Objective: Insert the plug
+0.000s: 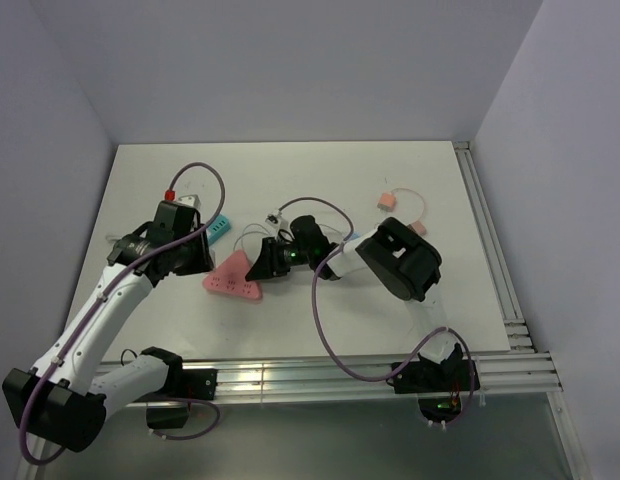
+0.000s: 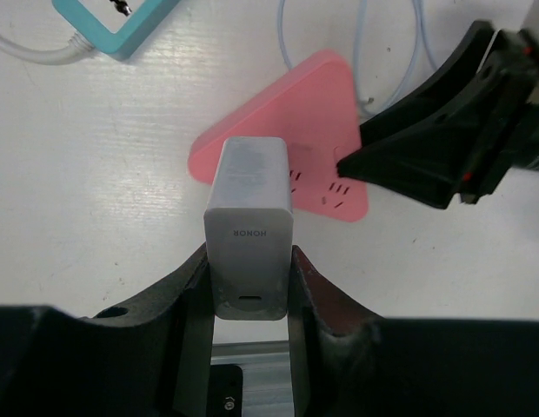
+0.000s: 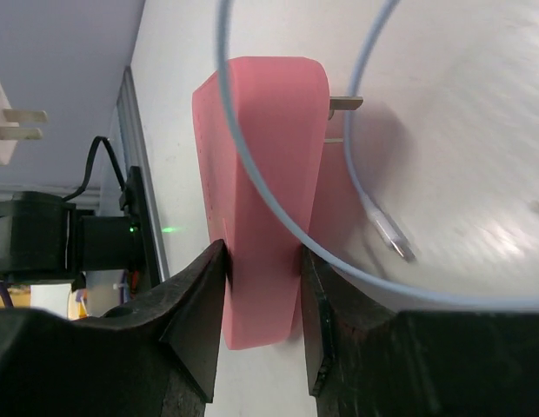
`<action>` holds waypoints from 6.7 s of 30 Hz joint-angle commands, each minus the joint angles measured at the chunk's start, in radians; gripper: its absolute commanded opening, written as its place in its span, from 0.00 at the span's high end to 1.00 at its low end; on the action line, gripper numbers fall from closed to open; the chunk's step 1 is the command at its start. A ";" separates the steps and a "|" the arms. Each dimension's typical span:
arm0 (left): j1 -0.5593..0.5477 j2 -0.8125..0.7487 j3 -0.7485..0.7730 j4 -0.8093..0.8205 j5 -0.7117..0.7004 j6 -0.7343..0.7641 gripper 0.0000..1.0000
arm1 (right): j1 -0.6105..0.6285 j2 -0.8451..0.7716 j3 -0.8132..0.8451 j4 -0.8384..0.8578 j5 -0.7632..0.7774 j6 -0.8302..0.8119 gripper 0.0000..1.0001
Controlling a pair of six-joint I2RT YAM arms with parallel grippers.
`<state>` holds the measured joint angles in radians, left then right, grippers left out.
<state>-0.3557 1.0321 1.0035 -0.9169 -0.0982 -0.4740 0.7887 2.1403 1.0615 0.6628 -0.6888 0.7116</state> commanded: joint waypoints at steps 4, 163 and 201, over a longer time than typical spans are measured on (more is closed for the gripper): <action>-0.011 0.046 0.018 0.062 0.057 0.064 1.00 | -0.060 -0.057 -0.086 -0.112 0.006 -0.136 1.00; -0.488 -0.101 -0.445 0.635 -0.161 -0.274 1.00 | -0.292 -0.063 0.149 -1.066 -0.482 -0.704 1.00; -0.563 0.198 -0.284 0.507 -0.114 -0.215 1.00 | -0.272 0.012 0.350 -1.328 -0.284 -0.805 1.00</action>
<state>-0.9253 1.1866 0.7052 -0.4099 -0.3420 -0.7273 0.4980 2.1529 1.3560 -0.6247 -1.0950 -0.0746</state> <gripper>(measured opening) 0.368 0.416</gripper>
